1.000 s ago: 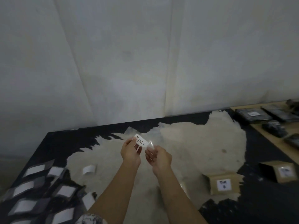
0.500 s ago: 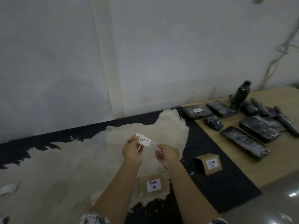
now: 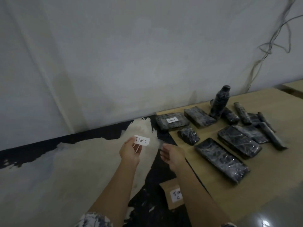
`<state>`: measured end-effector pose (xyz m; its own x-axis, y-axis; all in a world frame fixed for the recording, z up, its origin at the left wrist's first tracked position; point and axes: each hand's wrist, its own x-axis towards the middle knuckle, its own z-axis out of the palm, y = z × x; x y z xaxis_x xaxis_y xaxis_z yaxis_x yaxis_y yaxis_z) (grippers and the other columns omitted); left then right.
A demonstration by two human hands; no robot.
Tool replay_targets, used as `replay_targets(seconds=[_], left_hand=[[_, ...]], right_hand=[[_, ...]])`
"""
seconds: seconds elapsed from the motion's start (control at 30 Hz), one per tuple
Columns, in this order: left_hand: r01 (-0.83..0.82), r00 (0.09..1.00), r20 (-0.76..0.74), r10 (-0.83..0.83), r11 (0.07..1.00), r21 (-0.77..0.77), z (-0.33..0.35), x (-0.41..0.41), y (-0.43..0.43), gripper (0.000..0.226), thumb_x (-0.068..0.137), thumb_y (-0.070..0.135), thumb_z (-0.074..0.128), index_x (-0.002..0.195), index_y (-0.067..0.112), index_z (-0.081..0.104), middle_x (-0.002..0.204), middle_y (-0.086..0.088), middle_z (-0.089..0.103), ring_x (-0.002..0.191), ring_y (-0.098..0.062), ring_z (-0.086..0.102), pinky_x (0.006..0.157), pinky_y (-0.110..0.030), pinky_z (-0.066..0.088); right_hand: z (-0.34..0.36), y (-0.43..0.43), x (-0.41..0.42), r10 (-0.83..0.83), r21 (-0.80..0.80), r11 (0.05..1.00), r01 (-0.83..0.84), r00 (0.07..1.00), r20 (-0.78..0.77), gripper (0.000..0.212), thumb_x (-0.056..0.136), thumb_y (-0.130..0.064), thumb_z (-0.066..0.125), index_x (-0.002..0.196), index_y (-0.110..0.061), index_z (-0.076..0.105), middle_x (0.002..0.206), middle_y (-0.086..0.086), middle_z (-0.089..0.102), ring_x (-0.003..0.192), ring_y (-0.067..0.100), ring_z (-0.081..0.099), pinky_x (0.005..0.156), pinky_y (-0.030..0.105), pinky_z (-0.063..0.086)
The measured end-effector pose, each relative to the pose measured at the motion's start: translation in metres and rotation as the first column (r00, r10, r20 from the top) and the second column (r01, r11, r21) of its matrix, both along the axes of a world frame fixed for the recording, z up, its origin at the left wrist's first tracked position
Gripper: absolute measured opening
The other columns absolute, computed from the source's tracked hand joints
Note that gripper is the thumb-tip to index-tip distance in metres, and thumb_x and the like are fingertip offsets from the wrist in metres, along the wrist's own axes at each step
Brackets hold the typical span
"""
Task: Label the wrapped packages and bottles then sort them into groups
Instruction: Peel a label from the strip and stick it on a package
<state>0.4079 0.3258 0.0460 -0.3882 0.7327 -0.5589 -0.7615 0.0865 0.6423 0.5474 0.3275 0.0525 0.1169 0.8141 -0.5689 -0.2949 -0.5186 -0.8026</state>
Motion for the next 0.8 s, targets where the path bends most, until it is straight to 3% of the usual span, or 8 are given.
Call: replay_targets(seconds=[0.13,0.23,0.47,0.6,0.73,0.8], left_hand=[[0.020,1.000,-0.003,-0.020,1.000,-0.016,-0.004,0.041,0.037,0.002,0.090,0.008,0.058,0.091,0.007,0.061,0.088,-0.009,0.062,0.079,-0.020,0.058,0.071,-0.028,0.050],[0.047,0.999,-0.024,-0.048,0.998,-0.051,-0.011,0.077,0.057,0.004,0.089,0.008,0.060,0.086,0.010,0.061,0.084,-0.008,0.065,0.081,-0.020,0.060,0.071,-0.028,0.049],[0.102,0.952,-0.274,-0.137,0.985,-0.136,-0.018,0.137,0.105,0.011,0.089,0.010,0.061,0.081,0.018,0.062,0.080,-0.004,0.068,0.073,-0.014,0.062,0.073,-0.029,0.048],[0.105,0.849,-0.508,-0.143,0.989,-0.104,-0.012,0.167,0.146,0.010,0.085,0.010,0.066,0.078,0.016,0.065,0.094,-0.011,0.068,0.085,-0.021,0.063,0.079,-0.036,0.054],[0.071,0.713,-0.684,-0.153,0.987,-0.147,-0.003,0.194,0.194,0.001,0.085,0.012,0.067,0.085,0.012,0.067,0.090,-0.005,0.066,0.084,-0.017,0.059,0.073,-0.028,0.050],[0.062,0.637,-0.751,-0.172,0.983,-0.173,0.003,0.205,0.222,0.004,0.085,0.013,0.067,0.088,0.010,0.069,0.097,-0.009,0.069,0.089,-0.021,0.062,0.079,-0.032,0.052]], right_hand=[[-0.002,0.041,0.049,-0.050,0.024,0.998,0.051,0.998,-0.041,0.009,0.092,-0.007,0.057,0.084,-0.009,0.061,0.078,0.007,0.060,0.070,0.016,0.058,0.063,0.027,0.049],[-0.009,0.067,0.089,-0.121,0.022,0.992,0.122,0.992,-0.045,0.013,0.092,-0.003,0.056,0.080,-0.008,0.059,0.070,0.007,0.055,0.062,0.015,0.052,0.058,0.025,0.046],[-0.017,0.111,0.159,-0.241,-0.029,0.970,0.241,0.971,-0.002,0.005,0.088,0.001,0.060,0.090,0.004,0.062,0.071,0.011,0.061,0.062,0.018,0.057,0.056,0.026,0.048],[-0.018,0.144,0.195,-0.252,-0.076,0.966,0.248,0.966,-0.054,0.008,0.090,-0.002,0.057,0.095,0.002,0.062,0.072,0.010,0.060,0.063,0.019,0.056,0.059,0.027,0.049],[-0.019,0.174,0.220,-0.247,-0.126,0.964,0.232,0.962,-0.118,0.005,0.092,-0.004,0.056,0.092,0.001,0.059,0.075,0.011,0.058,0.065,0.020,0.055,0.068,0.033,0.052],[-0.021,0.184,0.227,-0.258,-0.140,0.961,0.238,0.954,-0.153,0.008,0.092,-0.003,0.055,0.085,-0.001,0.059,0.077,0.011,0.059,0.068,0.021,0.057,0.074,0.035,0.051]])
